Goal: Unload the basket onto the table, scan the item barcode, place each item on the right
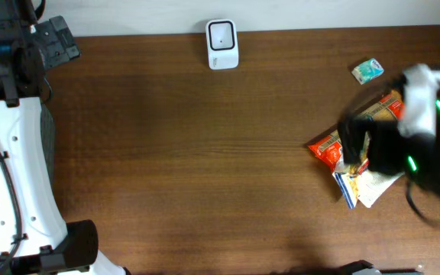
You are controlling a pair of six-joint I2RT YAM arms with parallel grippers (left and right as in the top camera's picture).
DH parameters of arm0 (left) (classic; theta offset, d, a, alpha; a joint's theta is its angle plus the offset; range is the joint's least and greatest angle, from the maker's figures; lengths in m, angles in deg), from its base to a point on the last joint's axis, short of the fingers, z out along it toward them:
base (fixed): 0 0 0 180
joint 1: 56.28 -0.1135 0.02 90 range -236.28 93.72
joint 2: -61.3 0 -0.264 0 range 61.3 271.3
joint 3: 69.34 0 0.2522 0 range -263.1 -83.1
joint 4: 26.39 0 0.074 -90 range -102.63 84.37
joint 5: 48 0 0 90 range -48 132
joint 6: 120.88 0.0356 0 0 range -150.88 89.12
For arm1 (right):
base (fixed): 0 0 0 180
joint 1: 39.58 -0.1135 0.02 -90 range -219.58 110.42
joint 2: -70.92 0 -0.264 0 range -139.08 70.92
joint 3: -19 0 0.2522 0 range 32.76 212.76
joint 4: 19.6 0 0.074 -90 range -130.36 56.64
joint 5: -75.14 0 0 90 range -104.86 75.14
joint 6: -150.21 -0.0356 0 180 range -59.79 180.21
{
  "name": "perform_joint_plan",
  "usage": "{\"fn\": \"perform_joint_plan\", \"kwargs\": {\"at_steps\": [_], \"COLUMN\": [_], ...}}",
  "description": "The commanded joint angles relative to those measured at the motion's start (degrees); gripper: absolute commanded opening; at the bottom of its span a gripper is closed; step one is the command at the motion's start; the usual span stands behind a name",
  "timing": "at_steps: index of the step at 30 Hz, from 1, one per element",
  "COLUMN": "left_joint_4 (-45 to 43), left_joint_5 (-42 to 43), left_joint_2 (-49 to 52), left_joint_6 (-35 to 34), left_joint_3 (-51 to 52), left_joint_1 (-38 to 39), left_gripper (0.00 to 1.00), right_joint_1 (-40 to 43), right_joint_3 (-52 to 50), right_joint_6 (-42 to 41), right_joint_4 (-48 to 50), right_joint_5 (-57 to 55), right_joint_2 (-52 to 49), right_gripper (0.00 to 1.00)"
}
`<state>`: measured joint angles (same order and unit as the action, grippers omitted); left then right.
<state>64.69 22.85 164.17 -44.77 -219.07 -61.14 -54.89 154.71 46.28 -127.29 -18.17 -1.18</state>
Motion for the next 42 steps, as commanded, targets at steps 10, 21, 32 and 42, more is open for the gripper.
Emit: {"fn": "perform_joint_plan", "kwargs": {"at_steps": [10,21,32,42], "left_joint_4": [0.0,0.0,0.0,0.0], "left_joint_5": [-0.6,-0.6,-0.6,-0.6], "left_joint_2": [0.2,0.2,0.2,0.2], "left_joint_6": [0.7,0.7,0.7,0.7], "left_joint_3": [0.0,0.0,0.0,0.0], "left_joint_1": [-0.2,-0.2,-0.2,-0.2], "left_gripper": [0.99,0.99,0.99,0.99], "right_joint_1": [3.7,13.9,13.8,13.8], "right_joint_3": [-11.0,-108.9,-121.6,-121.6], "right_joint_6": [0.0,0.2,10.7,10.7], "right_joint_4": [10.3,96.2,89.4,89.4], "right_joint_5": [-10.6,1.3,1.2,1.2], "right_joint_2": [19.9,65.8,71.8,71.8], "right_gripper": [0.99,0.99,0.99,0.99]}}
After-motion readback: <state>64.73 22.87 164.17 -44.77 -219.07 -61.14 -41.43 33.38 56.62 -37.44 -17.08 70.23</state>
